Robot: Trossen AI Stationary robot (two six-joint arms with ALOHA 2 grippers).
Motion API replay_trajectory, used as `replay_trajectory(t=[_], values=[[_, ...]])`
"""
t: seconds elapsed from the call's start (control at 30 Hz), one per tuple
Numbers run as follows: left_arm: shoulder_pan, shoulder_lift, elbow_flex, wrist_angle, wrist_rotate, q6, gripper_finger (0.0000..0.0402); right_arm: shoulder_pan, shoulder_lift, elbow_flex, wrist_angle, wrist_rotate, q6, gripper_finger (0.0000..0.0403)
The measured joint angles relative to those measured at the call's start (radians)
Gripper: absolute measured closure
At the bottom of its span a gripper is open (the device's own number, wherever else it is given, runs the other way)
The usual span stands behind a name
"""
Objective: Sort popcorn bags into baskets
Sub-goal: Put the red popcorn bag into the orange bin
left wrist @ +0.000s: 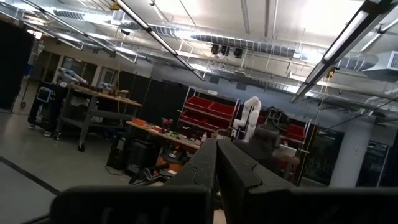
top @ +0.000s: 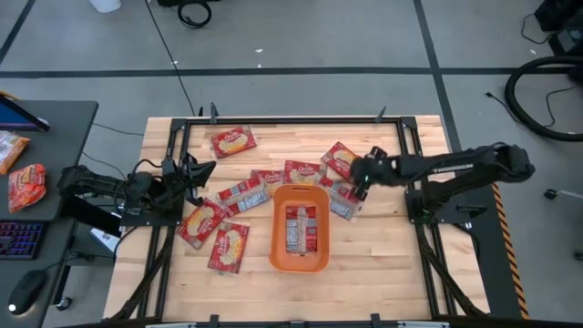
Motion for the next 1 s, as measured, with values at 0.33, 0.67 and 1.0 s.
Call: replay_trajectory(t=[0.33,0.67,1.0], values=[[0.000,0.000,0.000,0.005,0.000,0.026,0.0386,-0.439,0.081,0.007,0.017,-0.385,-0.137,0.0220],[0.000,0.000,0.000,0.008,0.000,0.034,0.0386,-0.628,0.323,0.092,0.020,-0.569,-0.197,0.0179],[0.000,0.000,0.000,0.007,0.000,0.032,0.0386,-0.637,0.436,0.117,0.013,-0.634,-0.240,0.0202]])
